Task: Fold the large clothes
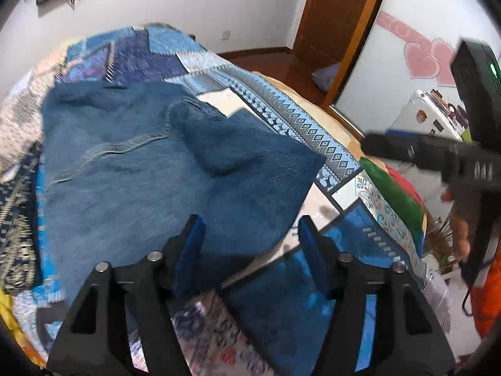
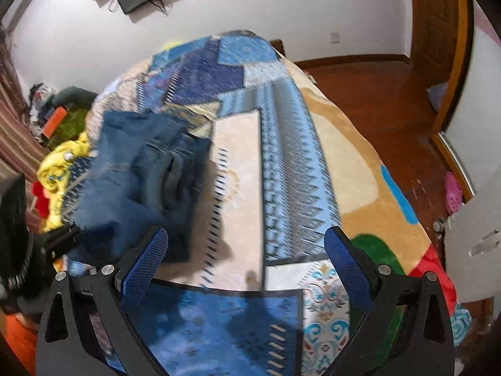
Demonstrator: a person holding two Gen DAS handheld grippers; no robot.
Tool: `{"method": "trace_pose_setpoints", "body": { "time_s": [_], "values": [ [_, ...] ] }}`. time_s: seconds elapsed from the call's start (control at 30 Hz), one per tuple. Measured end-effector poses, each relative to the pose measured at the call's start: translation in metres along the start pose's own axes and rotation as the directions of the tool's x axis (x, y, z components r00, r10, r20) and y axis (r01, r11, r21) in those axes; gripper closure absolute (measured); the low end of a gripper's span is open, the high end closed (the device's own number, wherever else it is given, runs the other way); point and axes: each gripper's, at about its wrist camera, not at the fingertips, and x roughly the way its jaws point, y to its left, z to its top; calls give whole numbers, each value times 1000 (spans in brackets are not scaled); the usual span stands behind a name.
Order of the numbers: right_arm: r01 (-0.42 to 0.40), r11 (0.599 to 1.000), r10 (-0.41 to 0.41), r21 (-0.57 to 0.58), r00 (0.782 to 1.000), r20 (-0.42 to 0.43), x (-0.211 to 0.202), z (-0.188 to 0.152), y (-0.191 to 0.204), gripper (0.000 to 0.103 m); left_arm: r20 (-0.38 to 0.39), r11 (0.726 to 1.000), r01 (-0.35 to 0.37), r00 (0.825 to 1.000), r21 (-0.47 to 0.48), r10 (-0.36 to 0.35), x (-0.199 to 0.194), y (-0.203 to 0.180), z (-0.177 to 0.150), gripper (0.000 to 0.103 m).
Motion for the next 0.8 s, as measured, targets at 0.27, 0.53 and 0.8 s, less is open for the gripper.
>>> {"method": "trace_pose_setpoints", "body": {
  "time_s": [0.27, 0.53, 0.8],
  "values": [
    [-83, 988, 89, -126, 995, 36, 16, 20, 68, 3, 108, 975, -198, 972, -104, 209, -61, 52, -11, 13],
    [-9, 986, -1, -168, 998, -58, 76, 12, 75, 4, -36, 925, -295, 955, -240, 295, -35, 122, -47, 12],
    [-29, 997, 18, -74, 990, -143, 86, -10, 25, 4, 3, 933, -262, 963, -249, 271, -33, 121, -59, 7]
  ]
}}
